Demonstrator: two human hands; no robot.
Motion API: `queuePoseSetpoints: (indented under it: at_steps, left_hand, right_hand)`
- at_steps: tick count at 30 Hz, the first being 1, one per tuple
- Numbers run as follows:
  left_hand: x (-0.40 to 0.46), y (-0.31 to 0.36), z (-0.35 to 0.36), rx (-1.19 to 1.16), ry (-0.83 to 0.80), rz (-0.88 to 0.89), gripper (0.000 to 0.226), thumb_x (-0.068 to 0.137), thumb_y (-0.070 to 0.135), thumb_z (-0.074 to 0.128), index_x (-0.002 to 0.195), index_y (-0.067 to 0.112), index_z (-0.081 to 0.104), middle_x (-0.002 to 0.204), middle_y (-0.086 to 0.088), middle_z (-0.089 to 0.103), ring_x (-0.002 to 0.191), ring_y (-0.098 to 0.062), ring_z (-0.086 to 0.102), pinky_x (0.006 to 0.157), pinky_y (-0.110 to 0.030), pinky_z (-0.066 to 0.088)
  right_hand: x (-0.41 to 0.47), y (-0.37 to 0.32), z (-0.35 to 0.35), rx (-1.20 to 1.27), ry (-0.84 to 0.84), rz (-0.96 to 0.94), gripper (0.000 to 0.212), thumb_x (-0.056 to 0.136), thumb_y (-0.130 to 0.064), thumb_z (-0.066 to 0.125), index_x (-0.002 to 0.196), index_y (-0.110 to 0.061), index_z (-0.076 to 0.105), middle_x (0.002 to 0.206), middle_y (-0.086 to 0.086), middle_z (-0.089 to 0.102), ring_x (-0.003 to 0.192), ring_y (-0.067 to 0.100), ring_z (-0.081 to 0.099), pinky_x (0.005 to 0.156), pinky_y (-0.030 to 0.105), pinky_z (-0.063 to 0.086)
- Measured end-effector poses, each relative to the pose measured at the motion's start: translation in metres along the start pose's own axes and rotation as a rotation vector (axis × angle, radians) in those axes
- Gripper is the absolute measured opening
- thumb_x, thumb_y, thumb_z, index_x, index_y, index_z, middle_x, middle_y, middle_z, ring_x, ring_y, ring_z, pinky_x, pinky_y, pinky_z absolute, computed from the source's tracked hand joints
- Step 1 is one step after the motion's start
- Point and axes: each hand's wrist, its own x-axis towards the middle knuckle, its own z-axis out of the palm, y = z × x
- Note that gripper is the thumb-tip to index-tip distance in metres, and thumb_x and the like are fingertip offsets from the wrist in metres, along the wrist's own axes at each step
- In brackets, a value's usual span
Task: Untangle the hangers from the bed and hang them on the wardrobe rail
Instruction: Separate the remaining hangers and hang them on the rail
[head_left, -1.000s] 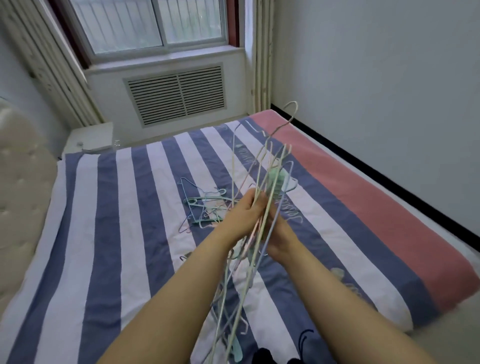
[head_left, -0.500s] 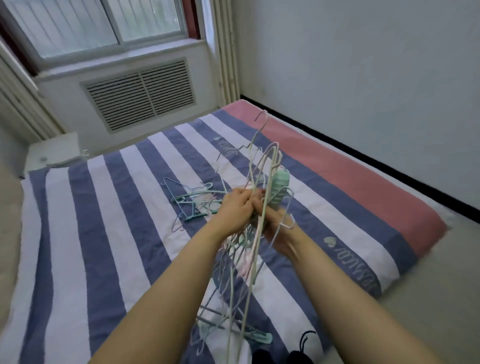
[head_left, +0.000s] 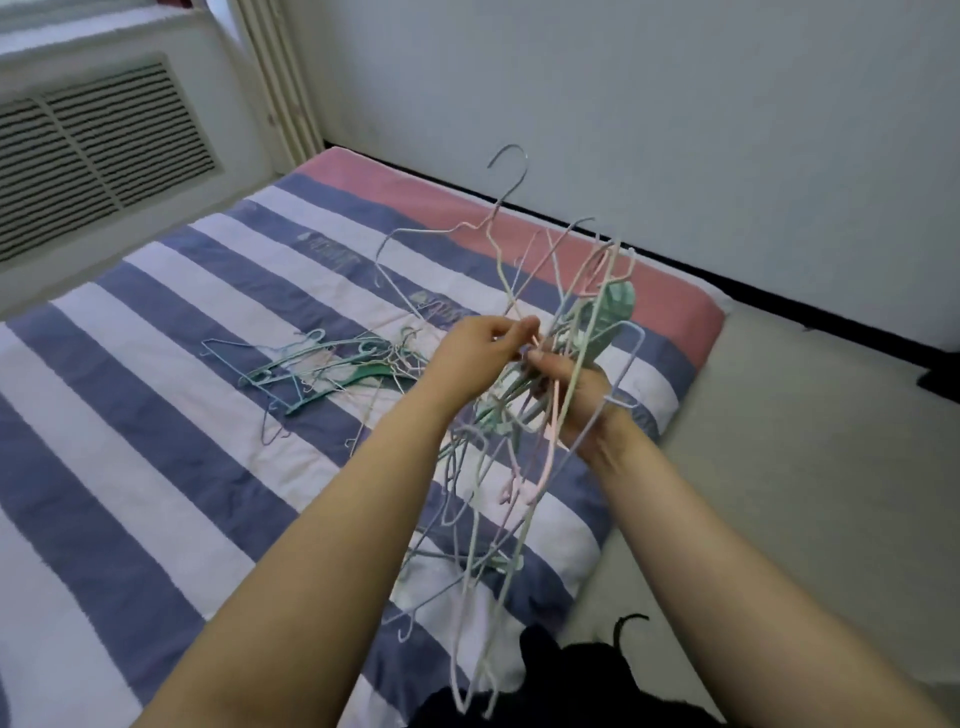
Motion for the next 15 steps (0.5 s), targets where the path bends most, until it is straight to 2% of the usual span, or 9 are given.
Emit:
queuePoseSetpoints:
  at_steps: [2,4,6,8,9,11,13,14,15]
  left_hand:
    - [-0.002,-0.003,-0.002,-0.079,0.060,0.012,0.034,0.094,0.047,0.052,0.085,0.022,0.073,0.080,0.005,0.073,0.078,-0.010,0.069,0.077,-0.035,0.056]
    - [-0.007,-0.017,-0.009,-0.086,0.214,0.012,0.033,0.093,0.047,0.052,0.082,0.023,0.070,0.079,0.006,0.072,0.076,-0.012,0.068,0.074,-0.035,0.054]
    - [-0.014,-0.040,-0.018,0.033,0.384,-0.068,0.033,0.094,0.045,0.049,0.083,0.020,0.069,0.077,0.002,0.069,0.075,-0.019,0.064,0.068,-0.036,0.049]
    - [-0.020,-0.084,-0.026,0.137,0.430,-0.276,0.025,0.095,0.034,0.049,0.102,0.018,0.067,0.097,-0.005,0.070,0.090,-0.027,0.063,0.076,-0.037,0.047]
    - [-0.023,-0.111,-0.027,0.155,0.394,-0.415,0.026,0.093,0.025,0.049,0.114,0.018,0.063,0.111,-0.008,0.067,0.102,-0.030,0.060,0.084,-0.037,0.046]
    - [-0.030,-0.160,-0.022,0.253,0.215,-0.660,0.046,0.088,0.010,0.048,0.133,0.016,0.051,0.133,-0.014,0.056,0.119,-0.036,0.051,0.097,-0.040,0.043]
    - [-0.038,-0.188,-0.009,0.361,0.003,-0.751,0.057,0.088,0.005,0.047,0.144,0.012,0.038,0.144,-0.017,0.044,0.126,-0.037,0.045,0.099,-0.042,0.041]
    - [-0.044,-0.195,0.000,0.319,-0.063,-0.771,0.061,0.090,0.006,0.049,0.148,0.011,0.030,0.146,-0.017,0.040,0.125,-0.036,0.046,0.098,-0.042,0.041]
    - [-0.050,-0.201,0.010,0.184,-0.098,-0.810,0.065,0.091,0.009,0.052,0.150,0.013,0.024,0.147,-0.017,0.038,0.121,-0.035,0.048,0.096,-0.042,0.043]
  right_hand:
    - [-0.004,-0.008,-0.011,0.063,0.053,-0.007,0.020,0.091,0.001,0.051,0.107,-0.005,0.062,0.067,-0.003,0.063,0.061,0.007,0.056,0.056,0.016,0.048]
    - [-0.008,-0.021,-0.029,0.140,0.115,-0.017,0.020,0.089,-0.002,0.056,0.108,-0.005,0.061,0.069,-0.001,0.061,0.061,0.008,0.057,0.056,0.017,0.048]
    - [-0.014,-0.036,-0.051,0.181,0.118,-0.036,0.018,0.077,-0.009,0.069,0.094,-0.010,0.064,0.066,-0.001,0.060,0.059,0.008,0.057,0.052,0.017,0.047]
    - [-0.020,-0.051,-0.072,0.212,0.053,-0.037,0.031,0.056,-0.017,0.087,0.079,-0.013,0.068,0.064,-0.003,0.062,0.059,0.009,0.060,0.053,0.020,0.048]
    - [-0.024,-0.057,-0.082,0.238,0.014,-0.037,0.036,0.049,-0.021,0.092,0.075,-0.013,0.068,0.063,-0.003,0.062,0.059,0.009,0.062,0.055,0.021,0.051]
    - [-0.028,-0.066,-0.099,0.286,-0.047,-0.048,0.043,0.050,-0.025,0.093,0.080,-0.011,0.065,0.064,-0.003,0.062,0.062,0.011,0.064,0.057,0.024,0.055]
    - [-0.030,-0.072,-0.110,0.312,-0.071,-0.071,0.047,0.058,-0.024,0.090,0.089,-0.011,0.058,0.068,-0.003,0.059,0.064,0.012,0.062,0.057,0.026,0.054]
    - [-0.030,-0.075,-0.113,0.317,-0.079,-0.087,0.047,0.060,-0.023,0.088,0.091,-0.011,0.055,0.068,-0.003,0.057,0.063,0.012,0.061,0.057,0.025,0.054]
    - [-0.031,-0.077,-0.115,0.321,-0.080,-0.106,0.048,0.060,-0.023,0.088,0.093,-0.011,0.054,0.067,-0.003,0.056,0.063,0.011,0.059,0.057,0.024,0.053]
